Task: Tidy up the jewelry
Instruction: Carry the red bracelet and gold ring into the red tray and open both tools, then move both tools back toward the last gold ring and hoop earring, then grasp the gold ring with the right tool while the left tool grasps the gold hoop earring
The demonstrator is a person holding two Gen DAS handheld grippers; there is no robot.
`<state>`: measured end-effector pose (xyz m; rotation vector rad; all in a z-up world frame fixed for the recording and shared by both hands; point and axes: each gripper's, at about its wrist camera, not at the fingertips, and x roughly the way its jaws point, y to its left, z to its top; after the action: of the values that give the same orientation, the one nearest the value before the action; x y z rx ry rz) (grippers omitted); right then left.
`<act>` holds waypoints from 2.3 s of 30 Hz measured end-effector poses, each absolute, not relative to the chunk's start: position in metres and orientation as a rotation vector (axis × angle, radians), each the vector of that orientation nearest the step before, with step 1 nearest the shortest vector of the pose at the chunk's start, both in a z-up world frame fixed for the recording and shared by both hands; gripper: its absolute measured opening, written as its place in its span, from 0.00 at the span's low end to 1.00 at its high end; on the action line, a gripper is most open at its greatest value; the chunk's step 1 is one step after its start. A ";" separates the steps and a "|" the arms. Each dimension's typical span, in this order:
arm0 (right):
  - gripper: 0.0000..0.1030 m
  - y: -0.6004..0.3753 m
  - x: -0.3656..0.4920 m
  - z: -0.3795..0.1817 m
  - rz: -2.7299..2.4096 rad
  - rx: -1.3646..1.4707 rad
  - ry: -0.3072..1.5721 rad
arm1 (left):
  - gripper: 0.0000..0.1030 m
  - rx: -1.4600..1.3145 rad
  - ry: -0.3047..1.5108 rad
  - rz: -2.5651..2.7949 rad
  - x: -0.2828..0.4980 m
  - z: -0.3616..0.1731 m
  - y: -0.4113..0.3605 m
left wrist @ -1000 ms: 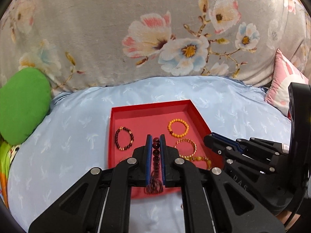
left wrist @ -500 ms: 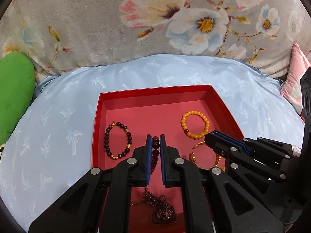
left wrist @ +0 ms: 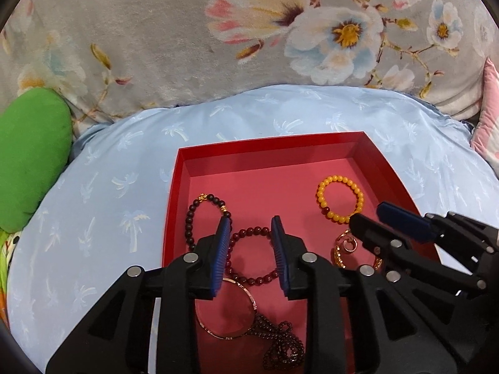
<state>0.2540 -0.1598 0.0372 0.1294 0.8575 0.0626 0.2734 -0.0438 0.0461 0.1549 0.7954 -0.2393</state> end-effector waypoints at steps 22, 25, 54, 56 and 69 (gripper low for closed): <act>0.35 -0.158 0.155 0.073 0.060 0.139 0.753 | 0.27 0.164 0.742 -0.248 0.182 0.071 -0.036; 0.35 -0.158 0.136 0.074 0.068 0.147 0.751 | 0.27 0.161 0.740 -0.247 0.164 0.072 -0.034; 0.35 -0.169 0.034 -0.001 0.055 0.144 0.901 | 0.27 0.087 0.835 -0.163 0.071 0.010 0.006; 0.35 -0.167 0.032 -0.008 0.058 0.147 0.912 | 0.27 0.088 0.842 -0.159 0.069 0.006 0.008; 0.35 -0.155 0.038 -0.021 0.071 0.132 0.931 | 0.29 0.086 0.869 -0.164 0.064 -0.004 0.009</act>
<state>0.0377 -0.1545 -0.0212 0.1322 0.9313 0.0713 0.0637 0.0090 -0.0038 0.0857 0.8691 -0.1641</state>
